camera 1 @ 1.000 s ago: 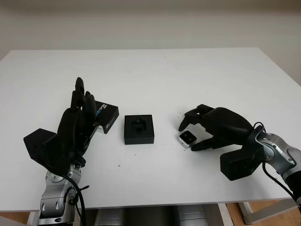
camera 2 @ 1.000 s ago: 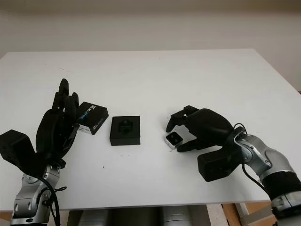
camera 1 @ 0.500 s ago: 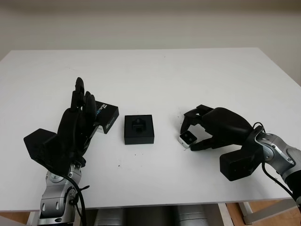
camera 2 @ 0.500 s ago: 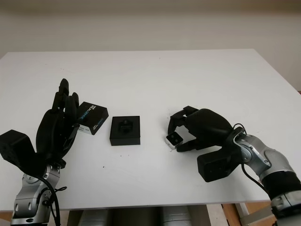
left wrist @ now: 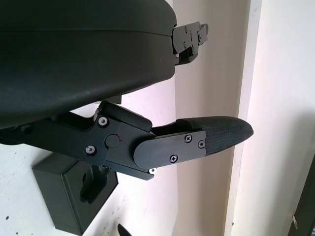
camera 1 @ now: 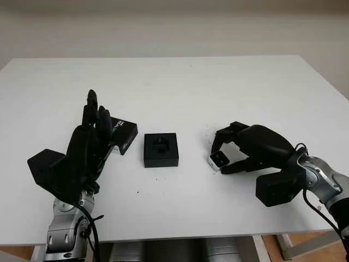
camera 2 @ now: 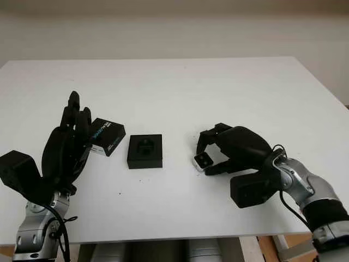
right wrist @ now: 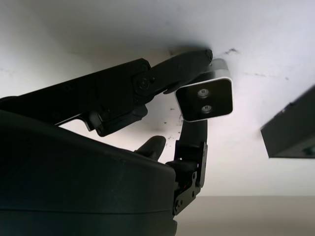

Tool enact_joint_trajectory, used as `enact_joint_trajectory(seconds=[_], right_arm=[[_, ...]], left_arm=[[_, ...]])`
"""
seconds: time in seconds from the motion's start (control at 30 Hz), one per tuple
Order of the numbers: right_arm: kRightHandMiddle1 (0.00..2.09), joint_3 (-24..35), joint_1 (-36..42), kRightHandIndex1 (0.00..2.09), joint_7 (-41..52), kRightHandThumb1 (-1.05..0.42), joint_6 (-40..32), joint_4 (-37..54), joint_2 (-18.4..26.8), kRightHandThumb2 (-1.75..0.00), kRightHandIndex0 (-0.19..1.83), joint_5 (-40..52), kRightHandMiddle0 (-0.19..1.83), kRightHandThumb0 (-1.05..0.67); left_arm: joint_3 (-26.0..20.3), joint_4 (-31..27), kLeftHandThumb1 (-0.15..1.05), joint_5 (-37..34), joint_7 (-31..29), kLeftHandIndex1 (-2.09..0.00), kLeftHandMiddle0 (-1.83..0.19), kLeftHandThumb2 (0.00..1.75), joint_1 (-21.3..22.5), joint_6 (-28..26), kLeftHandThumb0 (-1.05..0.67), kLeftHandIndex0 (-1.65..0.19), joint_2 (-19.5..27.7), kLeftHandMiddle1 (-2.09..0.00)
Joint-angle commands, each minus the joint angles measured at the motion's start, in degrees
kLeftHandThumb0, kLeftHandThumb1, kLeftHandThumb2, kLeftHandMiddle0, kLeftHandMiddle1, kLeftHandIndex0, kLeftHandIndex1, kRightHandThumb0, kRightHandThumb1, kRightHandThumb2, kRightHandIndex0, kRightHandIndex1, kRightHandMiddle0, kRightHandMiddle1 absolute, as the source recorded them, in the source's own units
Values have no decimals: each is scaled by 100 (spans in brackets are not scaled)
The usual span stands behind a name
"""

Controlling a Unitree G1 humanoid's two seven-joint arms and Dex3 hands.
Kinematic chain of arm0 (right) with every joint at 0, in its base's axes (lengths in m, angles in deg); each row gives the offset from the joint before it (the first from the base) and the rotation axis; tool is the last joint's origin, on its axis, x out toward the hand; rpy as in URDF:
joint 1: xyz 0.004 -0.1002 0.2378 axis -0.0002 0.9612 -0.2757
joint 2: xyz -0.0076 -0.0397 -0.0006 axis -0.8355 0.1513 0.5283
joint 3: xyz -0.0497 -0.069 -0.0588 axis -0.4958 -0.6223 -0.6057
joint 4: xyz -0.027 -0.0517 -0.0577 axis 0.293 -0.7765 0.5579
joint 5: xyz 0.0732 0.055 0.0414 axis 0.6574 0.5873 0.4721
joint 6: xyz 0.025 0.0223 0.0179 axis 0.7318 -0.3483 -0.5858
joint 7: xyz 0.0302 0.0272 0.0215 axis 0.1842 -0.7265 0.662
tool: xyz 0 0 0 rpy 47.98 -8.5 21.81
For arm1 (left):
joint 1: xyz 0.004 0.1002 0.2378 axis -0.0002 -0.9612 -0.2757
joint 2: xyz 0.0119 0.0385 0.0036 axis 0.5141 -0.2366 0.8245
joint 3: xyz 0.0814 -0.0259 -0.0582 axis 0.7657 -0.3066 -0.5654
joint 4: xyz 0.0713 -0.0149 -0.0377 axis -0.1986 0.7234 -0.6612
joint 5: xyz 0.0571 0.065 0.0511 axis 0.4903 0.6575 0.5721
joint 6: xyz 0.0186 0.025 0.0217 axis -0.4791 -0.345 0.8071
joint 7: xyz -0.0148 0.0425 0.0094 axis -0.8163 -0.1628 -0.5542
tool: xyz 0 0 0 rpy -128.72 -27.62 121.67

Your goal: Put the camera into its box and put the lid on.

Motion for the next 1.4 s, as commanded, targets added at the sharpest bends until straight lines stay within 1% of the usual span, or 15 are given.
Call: enact_joint_trajectory(seconds=[0.0,0.03,0.13,0.27,0.33,0.53,0.73,0.9,1.1,1.23,1.37], right_arm=[[169,169,-31,54,167,-104,-49,-133,-153,-6,18,361,33,-46],[170,197,-36,51,242,-104,-54,-180,-195,-6,18,488,33,-46],[171,410,-4,44,758,-103,-484,-141,-409,-5,17,1132,33,-45],[172,598,31,27,1264,-103,-1022,41,-549,-6,18,1628,31,-43],[173,661,42,22,1418,-104,-1184,136,-587,-6,17,1756,30,-44],[173,747,77,14,1576,-105,-1565,586,-673,-7,18,1834,31,-46],[171,843,154,11,1480,-105,-1920,1128,-875,-10,19,1876,31,-49],[171,941,238,11,1093,-105,-2298,1686,-1277,-7,23,1840,36,-47],[174,842,290,9,651,-105,-2856,2327,-1747,-9,23,1530,33,-49],[181,749,251,8,393,-105,-2949,2375,-2131,-9,23,1429,31,-47],[185,670,221,8,229,-105,-3009,2363,-2385,-8,24,1334,31,-47]], left_arm=[[0,-105,105,0,13,0,19,58,-39,31,-74,19,-21,0],[-1,-109,105,-2,9,0,19,58,-44,28,-74,19,-17,0],[-2,-130,105,-14,-6,0,19,59,-56,14,-73,19,-6,0],[3,-151,105,-8,-19,0,19,59,-82,-3,-74,19,10,0],[3,-154,105,-19,-37,0,19,59,-89,4,-73,19,8,0],[11,-149,105,-30,-53,0,19,60,-90,-2,-72,19,-8,0],[22,-174,105,-37,-52,0,19,60,-104,-35,-73,19,-24,0],[27,-150,105,-35,-63,0,19,60,-101,-19,-73,19,-27,0],[29,-153,105,-14,-38,0,19,61,-89,-49,-73,19,-19,0],[40,-186,105,-16,-35,0,19,61,-94,-78,-73,19,-21,0],[47,-238,105,-17,-3,0,19,61,-119,-137,-73,19,-45,0]])
